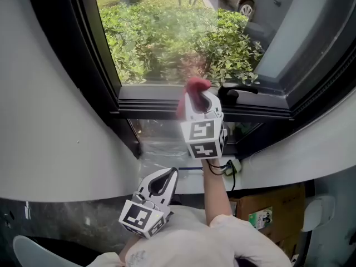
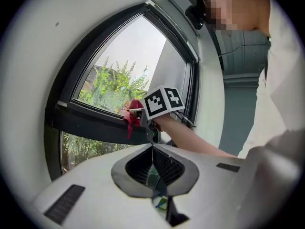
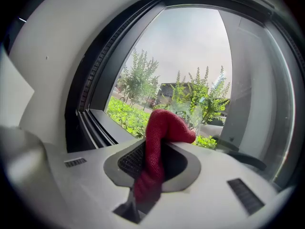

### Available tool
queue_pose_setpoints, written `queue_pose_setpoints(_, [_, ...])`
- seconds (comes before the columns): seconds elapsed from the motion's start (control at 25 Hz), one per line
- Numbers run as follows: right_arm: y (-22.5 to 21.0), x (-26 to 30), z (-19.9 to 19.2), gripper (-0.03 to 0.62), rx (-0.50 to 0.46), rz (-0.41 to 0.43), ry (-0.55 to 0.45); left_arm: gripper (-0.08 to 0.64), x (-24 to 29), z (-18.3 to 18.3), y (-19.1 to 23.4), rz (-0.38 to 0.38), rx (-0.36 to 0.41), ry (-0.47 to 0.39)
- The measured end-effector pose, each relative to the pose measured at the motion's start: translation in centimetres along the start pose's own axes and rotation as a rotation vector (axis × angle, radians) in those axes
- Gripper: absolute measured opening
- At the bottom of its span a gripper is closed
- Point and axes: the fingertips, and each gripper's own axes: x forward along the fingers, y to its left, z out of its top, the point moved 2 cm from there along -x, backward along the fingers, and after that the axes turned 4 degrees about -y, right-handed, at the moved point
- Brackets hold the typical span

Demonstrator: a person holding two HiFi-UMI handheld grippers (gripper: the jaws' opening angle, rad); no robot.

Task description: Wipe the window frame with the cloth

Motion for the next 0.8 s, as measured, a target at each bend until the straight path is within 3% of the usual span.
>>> queue_pose_setpoints(0.64, [0.2,0.0,0.3,0.084,-0.060,-0.050,-0.015,0.011,-1.5,0.0,0.6,0.053,-0.003,-0.011])
queue_pose_setpoints(0.8, [2.5,-0.2,2.1,0.084,-0.076,-0.015,-0.071,0.011,-2.4,-0.2,1.2,0.086,-0.012,-0.011])
